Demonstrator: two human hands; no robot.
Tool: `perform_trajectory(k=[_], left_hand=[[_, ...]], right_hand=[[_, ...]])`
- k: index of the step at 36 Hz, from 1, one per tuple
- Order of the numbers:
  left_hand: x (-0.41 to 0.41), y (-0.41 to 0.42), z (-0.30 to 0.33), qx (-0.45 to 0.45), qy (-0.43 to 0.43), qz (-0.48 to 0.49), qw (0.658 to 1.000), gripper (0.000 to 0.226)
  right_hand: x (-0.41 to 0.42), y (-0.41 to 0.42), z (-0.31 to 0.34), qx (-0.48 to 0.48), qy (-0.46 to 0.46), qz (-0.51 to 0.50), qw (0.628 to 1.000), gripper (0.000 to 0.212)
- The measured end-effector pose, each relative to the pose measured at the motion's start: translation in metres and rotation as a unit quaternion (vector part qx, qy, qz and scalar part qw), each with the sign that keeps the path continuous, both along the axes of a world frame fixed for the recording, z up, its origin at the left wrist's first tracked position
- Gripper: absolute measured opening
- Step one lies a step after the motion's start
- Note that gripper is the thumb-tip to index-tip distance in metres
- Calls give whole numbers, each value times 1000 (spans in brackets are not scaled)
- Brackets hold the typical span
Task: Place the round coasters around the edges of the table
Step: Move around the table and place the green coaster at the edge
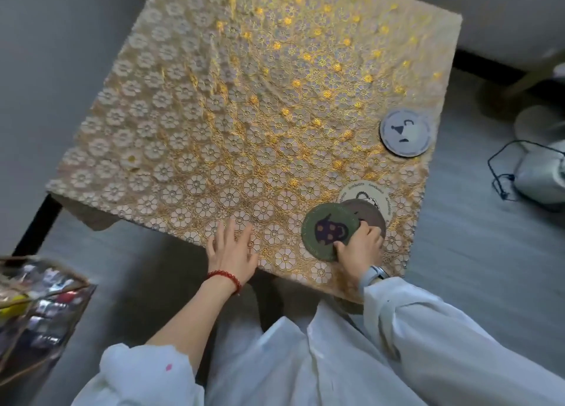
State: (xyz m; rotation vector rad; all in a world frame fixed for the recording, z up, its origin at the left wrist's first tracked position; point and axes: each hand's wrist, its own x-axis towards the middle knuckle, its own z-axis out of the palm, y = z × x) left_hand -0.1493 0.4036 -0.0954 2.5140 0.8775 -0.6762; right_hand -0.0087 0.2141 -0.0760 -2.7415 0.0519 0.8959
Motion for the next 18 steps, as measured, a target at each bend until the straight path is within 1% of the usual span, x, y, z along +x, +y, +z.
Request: perform_trajectory(k=[2,3,4,5,7,9,10,12,14,18], left_hand=[[2,19,-6,6,4,-24,1000,67],[7,57,-7,2,-4,-98,995,68],[8,81,-8,-2,-7,-149,989,68],[7,86,-11,-3,-2,-149,989,67],[7,83,-11,-11,-7,-157,988,64],[0,86,-6,-27,-19,-173,984,62],[-2,85,-8,-35,-18,-176,984,59],[-1,85,-10,-53,-23,-174,983,52],[2,83,-6,-84,-46,-165,982,48],[1,108,-4,-102,-88,-150,979,47]], right_hand=[[-5,6,1,9,-13,-29,999,62],[-22,29,3,18,-27,-107,994,54],[-33,44,6,27,-50,-145,988,46],[-32,47,9,64,-69,-137,986,39],[-29,49,12,100,-101,-109,984,31],[-25,61,17,118,-122,-97,981,28],[-23,64,20,137,-119,-74,981,28],[-18,69,26,183,-102,-45,977,31],[-11,78,34,227,-61,-22,972,35],[-8,120,48,279,21,31,960,46]])
